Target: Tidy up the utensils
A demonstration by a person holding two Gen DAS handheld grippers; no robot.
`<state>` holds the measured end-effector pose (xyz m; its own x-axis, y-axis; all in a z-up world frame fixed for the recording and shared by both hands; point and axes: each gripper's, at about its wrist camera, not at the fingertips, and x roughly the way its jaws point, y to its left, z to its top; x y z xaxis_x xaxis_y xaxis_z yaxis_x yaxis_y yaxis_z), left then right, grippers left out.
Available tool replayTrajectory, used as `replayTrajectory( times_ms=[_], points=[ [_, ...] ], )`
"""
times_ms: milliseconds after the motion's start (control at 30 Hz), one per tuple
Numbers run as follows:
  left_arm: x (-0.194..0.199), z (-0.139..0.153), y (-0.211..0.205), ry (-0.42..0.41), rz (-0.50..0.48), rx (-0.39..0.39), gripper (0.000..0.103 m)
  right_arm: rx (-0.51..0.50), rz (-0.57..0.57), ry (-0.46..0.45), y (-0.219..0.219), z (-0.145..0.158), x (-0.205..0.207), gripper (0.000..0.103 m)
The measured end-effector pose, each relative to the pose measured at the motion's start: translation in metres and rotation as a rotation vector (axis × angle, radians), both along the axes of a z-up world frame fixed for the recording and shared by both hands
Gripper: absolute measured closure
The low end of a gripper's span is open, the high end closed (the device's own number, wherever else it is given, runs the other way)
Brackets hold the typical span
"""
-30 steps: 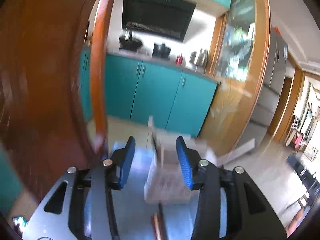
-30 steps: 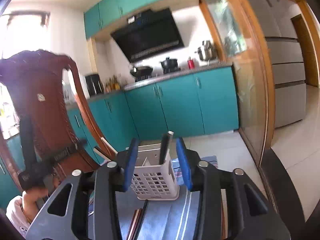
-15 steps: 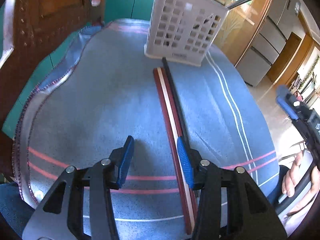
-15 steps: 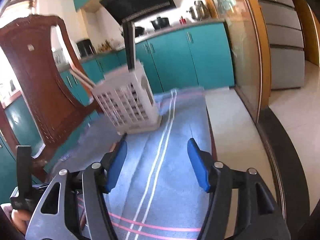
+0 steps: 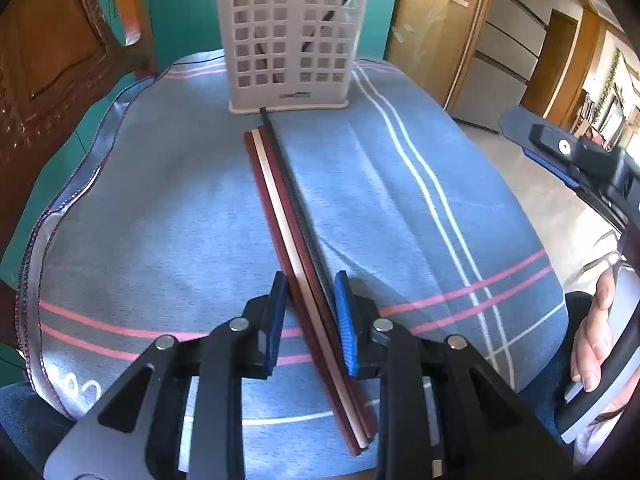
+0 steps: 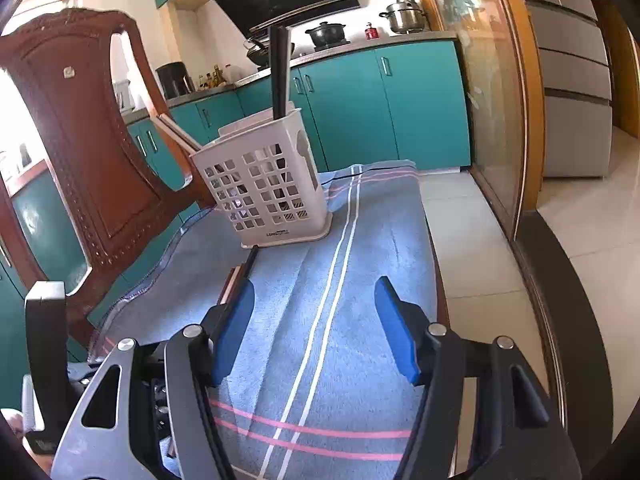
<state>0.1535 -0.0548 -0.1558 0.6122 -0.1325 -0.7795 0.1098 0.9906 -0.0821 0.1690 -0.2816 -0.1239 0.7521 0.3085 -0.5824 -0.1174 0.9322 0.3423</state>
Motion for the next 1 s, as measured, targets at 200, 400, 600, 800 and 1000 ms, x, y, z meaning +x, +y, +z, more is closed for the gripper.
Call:
replayTrajectory(
  times_ms=[200,400,600,800,1000],
  points=[
    [-0.007,0.002,0.015,-0.017,0.063,0.026,0.098,0.040,-0.009,-0.006,-0.006,0.005,-0.012,0.042],
    [-0.018,0.007,0.030,-0.008,0.133,0.037,0.096,0.021,-0.012,-0.008,-0.002,0.007,-0.015,0.042],
    [-0.052,0.027,0.030,-0.082,0.112,0.034,0.069,0.034,-0.005,-0.020,0.006,0.015,-0.019,0.041],
    [-0.043,0.037,0.024,-0.089,0.057,0.022,0.062,-0.009,-0.017,-0.013,0.013,0.022,-0.032,0.040],
    [-0.010,0.065,0.033,-0.100,0.047,0.001,0.054,-0.074,0.005,0.124,0.019,0.048,-0.027,0.036]
  ],
)
